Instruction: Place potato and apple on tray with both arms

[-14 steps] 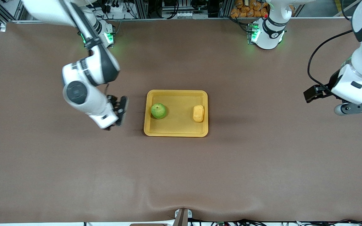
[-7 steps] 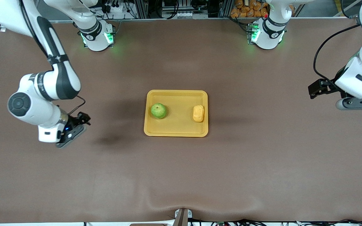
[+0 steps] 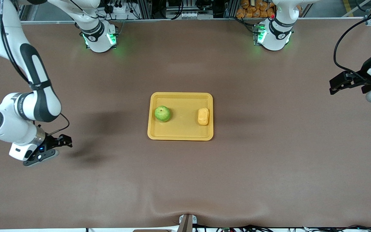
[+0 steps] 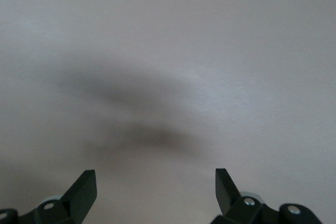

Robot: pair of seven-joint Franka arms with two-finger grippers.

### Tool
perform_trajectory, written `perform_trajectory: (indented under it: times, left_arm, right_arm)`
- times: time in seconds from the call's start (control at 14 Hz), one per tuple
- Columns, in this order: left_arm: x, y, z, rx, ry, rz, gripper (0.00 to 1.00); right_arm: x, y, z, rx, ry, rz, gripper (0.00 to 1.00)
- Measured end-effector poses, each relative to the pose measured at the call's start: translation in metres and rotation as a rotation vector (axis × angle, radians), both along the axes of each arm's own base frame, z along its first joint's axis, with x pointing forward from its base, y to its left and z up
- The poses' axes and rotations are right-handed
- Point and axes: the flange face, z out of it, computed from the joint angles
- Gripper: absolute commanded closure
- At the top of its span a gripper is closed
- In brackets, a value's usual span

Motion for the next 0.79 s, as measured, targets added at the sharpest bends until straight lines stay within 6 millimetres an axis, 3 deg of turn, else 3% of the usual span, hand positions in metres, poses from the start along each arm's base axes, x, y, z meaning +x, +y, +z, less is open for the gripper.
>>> perform_trajectory:
  times: [0.29,0.64,0.79]
  left_arm:
    - [-0.017,-0.008,0.004,0.009,0.012,-0.010,0.00]
    - [-0.053,-0.005,0.016,-0.010,0.008,0.003,0.00]
    - [-0.061,-0.004,0.021,-0.017,0.007,0.006,0.00]
  right_arm:
    - [0.005,-0.036,0.002,0.212,-0.025,-0.308,0.00]
    - [0.008,-0.018,-0.002,0.236,-0.007,-0.331,0.00]
    - [0.007,-0.012,0.009,0.209,-0.013,-0.303,0.00]
